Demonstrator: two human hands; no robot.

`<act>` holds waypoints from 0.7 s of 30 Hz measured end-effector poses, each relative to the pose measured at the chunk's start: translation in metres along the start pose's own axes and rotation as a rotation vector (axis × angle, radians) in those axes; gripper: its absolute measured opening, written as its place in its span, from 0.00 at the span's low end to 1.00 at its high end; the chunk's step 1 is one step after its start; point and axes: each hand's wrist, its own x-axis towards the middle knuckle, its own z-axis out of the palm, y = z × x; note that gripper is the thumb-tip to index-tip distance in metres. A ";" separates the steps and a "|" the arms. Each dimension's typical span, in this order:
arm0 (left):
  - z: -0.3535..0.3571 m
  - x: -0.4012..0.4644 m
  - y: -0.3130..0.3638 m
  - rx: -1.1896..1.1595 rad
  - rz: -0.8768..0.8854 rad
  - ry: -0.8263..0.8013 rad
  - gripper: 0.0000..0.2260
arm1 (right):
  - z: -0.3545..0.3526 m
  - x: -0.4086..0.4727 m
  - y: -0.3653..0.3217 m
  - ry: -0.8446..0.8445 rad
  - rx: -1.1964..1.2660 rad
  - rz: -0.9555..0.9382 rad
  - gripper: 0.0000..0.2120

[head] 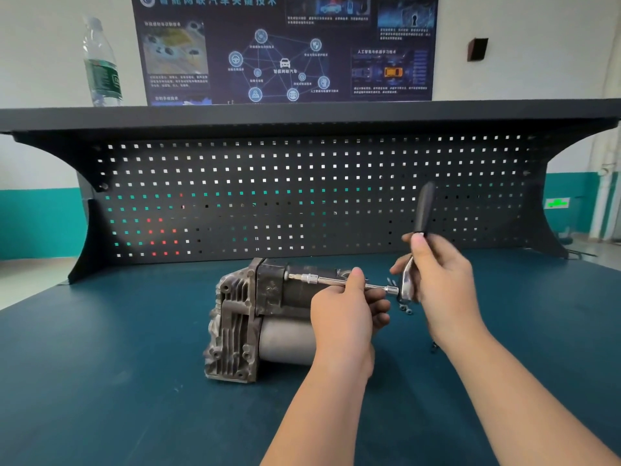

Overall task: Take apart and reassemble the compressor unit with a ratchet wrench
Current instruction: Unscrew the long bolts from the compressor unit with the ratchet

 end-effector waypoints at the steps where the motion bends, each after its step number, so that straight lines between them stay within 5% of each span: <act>1: 0.000 0.000 0.000 -0.003 0.001 0.000 0.10 | 0.001 0.002 0.003 0.009 0.077 0.157 0.10; 5: 0.001 0.000 -0.001 0.002 0.023 0.006 0.10 | 0.001 0.003 0.013 -0.037 0.411 0.713 0.08; 7: 0.001 0.000 -0.003 0.022 0.040 0.018 0.11 | 0.000 0.004 0.014 -0.053 0.390 0.640 0.09; 12: -0.001 0.001 -0.006 0.129 0.080 0.029 0.15 | -0.002 0.005 0.001 -0.062 -0.034 0.068 0.09; 15: -0.001 0.002 -0.006 0.165 0.085 0.024 0.16 | -0.002 -0.001 -0.003 -0.060 -0.081 -0.149 0.09; 18: -0.002 0.002 -0.005 0.187 0.083 0.031 0.16 | 0.001 -0.004 -0.002 -0.049 -0.091 -0.182 0.09; 21: -0.002 0.002 -0.005 0.173 0.074 0.042 0.15 | 0.005 -0.001 0.004 0.027 -0.038 0.028 0.10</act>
